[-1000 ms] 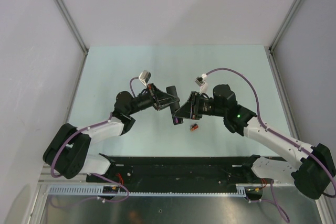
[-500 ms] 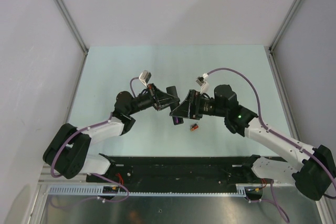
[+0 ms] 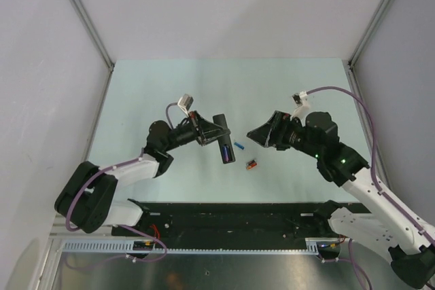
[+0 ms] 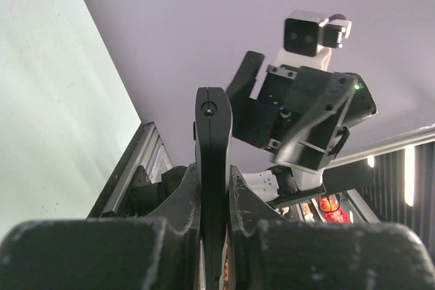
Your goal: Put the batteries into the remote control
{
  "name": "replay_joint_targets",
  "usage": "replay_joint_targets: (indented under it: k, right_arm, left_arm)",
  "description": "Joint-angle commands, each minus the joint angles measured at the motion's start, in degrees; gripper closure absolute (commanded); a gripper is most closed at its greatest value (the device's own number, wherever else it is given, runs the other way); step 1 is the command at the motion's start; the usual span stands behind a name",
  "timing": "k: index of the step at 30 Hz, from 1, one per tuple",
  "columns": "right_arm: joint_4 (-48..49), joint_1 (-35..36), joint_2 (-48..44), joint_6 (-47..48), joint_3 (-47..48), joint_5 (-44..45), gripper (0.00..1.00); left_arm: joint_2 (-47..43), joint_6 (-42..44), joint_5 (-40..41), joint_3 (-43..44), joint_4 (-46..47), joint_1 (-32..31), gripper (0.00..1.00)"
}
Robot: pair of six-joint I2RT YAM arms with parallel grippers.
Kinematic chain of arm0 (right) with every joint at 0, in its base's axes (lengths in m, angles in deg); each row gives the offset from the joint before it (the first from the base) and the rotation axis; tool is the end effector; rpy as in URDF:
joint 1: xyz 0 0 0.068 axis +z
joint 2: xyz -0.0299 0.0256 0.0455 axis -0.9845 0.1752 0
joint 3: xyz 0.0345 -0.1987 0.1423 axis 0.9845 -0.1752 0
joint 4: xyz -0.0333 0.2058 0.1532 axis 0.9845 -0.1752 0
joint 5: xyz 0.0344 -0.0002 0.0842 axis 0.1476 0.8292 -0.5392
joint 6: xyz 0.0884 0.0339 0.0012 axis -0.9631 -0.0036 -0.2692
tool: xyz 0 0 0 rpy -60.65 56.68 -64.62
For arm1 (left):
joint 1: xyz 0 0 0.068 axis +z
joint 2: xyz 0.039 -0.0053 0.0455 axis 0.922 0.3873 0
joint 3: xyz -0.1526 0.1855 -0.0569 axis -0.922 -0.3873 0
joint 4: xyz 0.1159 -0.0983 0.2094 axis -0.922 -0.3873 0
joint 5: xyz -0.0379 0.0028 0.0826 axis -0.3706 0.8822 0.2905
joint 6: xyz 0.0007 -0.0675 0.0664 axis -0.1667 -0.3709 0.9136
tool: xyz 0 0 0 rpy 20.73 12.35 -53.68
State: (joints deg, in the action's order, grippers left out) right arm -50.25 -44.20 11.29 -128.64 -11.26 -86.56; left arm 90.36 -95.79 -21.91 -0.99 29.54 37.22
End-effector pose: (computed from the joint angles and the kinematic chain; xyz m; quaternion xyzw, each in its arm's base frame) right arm 0.1926 0.1662 0.3145 -0.0307 0.7921 0.4617 0.3981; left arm 0.2399 -0.2010 0.2311 -0.0283 0.6506 -0.7227 0.2315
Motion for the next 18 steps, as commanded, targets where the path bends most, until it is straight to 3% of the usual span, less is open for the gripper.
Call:
replay_joint_targets:
  k: [1, 8, 18]
  right_arm:
    - [-11.42, 2.52, 3.31, 5.60, 1.26, 12.98, 0.24]
    - [-14.96, 10.87, 15.43, 8.07, 0.38, 26.69, 0.37]
    - [-11.62, 14.22, 29.33, 5.44, -0.14, 31.55, 0.51]
  left_arm:
    - [-4.30, 2.39, -0.53, -2.36, 2.83, 1.08, 1.00]
    - [-10.02, 3.00, -1.14, -9.73, 2.74, 4.07, 1.00]
    - [-15.56, 3.44, -2.90, -15.37, 2.74, 7.06, 1.00]
